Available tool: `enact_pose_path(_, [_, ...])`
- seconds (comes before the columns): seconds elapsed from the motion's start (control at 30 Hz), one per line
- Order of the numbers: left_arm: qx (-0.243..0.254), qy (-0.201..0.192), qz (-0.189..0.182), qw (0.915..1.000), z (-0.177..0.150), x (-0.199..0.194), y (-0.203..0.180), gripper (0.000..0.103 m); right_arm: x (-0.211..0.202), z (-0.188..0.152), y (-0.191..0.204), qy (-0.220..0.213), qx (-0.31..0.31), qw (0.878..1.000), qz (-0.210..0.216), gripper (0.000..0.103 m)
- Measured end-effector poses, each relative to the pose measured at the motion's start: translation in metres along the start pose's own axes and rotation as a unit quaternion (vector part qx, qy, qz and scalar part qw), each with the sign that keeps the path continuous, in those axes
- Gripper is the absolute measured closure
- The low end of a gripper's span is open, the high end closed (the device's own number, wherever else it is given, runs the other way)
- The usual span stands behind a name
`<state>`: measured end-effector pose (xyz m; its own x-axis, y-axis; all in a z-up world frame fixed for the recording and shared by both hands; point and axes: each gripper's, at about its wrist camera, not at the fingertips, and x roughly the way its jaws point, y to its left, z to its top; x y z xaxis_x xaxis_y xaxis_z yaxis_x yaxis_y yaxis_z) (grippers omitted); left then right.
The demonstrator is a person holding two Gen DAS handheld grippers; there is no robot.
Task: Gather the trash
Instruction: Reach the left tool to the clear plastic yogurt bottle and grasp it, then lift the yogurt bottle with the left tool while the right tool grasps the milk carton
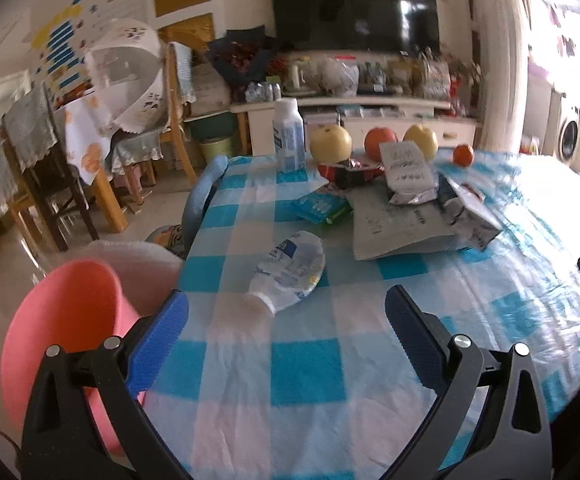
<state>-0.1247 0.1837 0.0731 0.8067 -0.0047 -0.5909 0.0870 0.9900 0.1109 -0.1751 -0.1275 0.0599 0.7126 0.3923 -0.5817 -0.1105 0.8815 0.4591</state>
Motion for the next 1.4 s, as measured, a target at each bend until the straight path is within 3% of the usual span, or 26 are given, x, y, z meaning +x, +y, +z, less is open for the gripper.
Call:
enact_pose_path(0.23, [0.016,0.035,-0.011,0.9992,0.012,0.047,0.004,0.004,0.033,0.026,-0.017,0.009,0.073,0.996,0.051,0.004])
enact_pose_path(0.57, [0.021,0.086,-0.015,0.996,0.015,0.094,0.006,0.004,0.087,0.055,-0.011,0.022,0.095,0.99,0.101,0.006])
enact_pose_path(0.77, [0.026,0.119,-0.003,0.9926,0.013,0.109,0.008,0.004,0.113,0.066,-0.006,0.032,0.092,0.99,0.104,0.006])
enact_pose_path(0.83, [0.024,0.131,-0.003,0.9911,0.012,0.114,0.008,0.007,0.121,0.067,-0.004,0.035,0.088,0.99,0.102,0.006])
enact_pose_path(0.9, [0.026,0.136,-0.006,0.9904,0.012,0.117,0.006,0.016,0.128,0.069,0.0,0.039,0.077,0.992,0.096,0.008])
enact_pose_path(0.97, [0.025,0.135,-0.01,0.9905,0.012,0.117,0.003,0.023,0.134,0.07,0.004,0.048,0.064,0.993,0.084,0.02])
enact_pose_path(1.1, [0.016,0.137,-0.018,0.9903,0.014,0.117,-0.002,0.032,0.139,0.071,0.005,0.057,0.05,0.995,0.07,0.024])
enact_pose_path(1.17, [0.019,0.138,-0.028,0.9899,0.014,0.116,-0.008,0.033,0.138,0.072,0.003,0.062,0.05,0.995,0.063,0.027])
enact_pose_path(1.33, [0.045,0.135,-0.059,0.988,0.012,0.108,-0.025,0.033,0.139,0.075,-0.004,0.074,0.03,0.997,0.0,0.027])
enact_pose_path(1.4, [0.049,0.129,-0.049,0.9893,0.014,0.108,-0.026,0.032,0.14,0.075,-0.007,0.076,0.027,0.997,-0.004,0.027])
